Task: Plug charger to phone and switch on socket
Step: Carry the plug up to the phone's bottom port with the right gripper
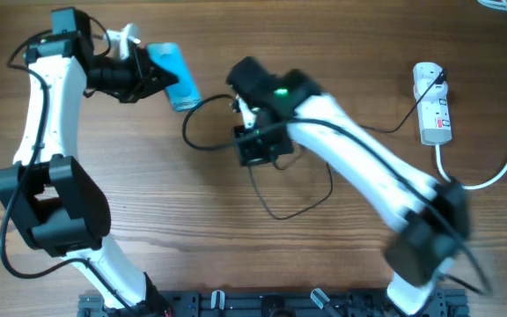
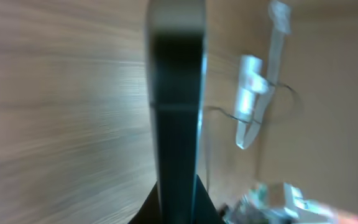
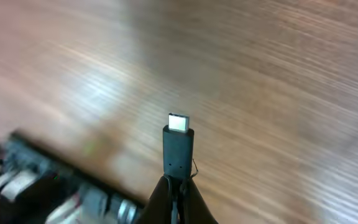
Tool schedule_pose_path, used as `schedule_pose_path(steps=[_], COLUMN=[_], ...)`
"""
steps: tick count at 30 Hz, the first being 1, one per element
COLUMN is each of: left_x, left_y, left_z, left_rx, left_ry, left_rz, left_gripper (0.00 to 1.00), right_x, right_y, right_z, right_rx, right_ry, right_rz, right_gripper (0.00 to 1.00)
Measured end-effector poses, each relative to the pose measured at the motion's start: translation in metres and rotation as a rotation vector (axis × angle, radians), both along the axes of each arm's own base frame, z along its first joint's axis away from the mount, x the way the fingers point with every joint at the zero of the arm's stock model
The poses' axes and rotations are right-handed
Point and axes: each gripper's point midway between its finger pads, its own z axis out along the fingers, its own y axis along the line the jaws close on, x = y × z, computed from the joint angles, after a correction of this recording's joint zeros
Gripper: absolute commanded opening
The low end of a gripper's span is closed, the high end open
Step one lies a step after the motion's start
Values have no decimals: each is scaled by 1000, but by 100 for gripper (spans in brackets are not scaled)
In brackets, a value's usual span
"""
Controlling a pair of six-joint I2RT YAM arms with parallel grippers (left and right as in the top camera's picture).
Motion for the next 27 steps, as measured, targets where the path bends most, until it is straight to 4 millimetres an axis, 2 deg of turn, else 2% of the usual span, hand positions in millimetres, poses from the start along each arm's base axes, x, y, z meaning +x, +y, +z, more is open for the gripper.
schedule_pose_path(steps=[1, 2, 5, 7, 12, 17, 20, 27], left_x=[0, -3, -10, -20, -38, -46, -46, -47], left_y=[-5, -22, -51, -78, -116, -130, -130, -130], left_z=[3, 13, 27, 41, 59, 67, 69, 69], left_rx=[-14, -76, -161, -244, -355, -402, -414, -426], left_ry=[-28, -59, -121, -168, -214, -228, -225, -152], left_rz=[-27, -77, -175, -262, -378, -421, -421, -390], left_gripper=[4, 4, 4, 4, 4, 4, 4, 4], right_x=[-8, -15, -26, -28, -24, -6, 5, 16], right_y=[-5, -9, -15, -17, -15, -13, -18, -23], right_z=[20, 33, 55, 63, 64, 66, 66, 66], right_rx=[27, 46, 78, 92, 98, 92, 63, 37], right_ry=[-26, -40, -70, -85, -98, -159, -195, -237], right_rz=[20, 34, 55, 58, 34, -35, -109, -168], right_gripper=[4, 4, 4, 4, 4, 4, 4, 4])
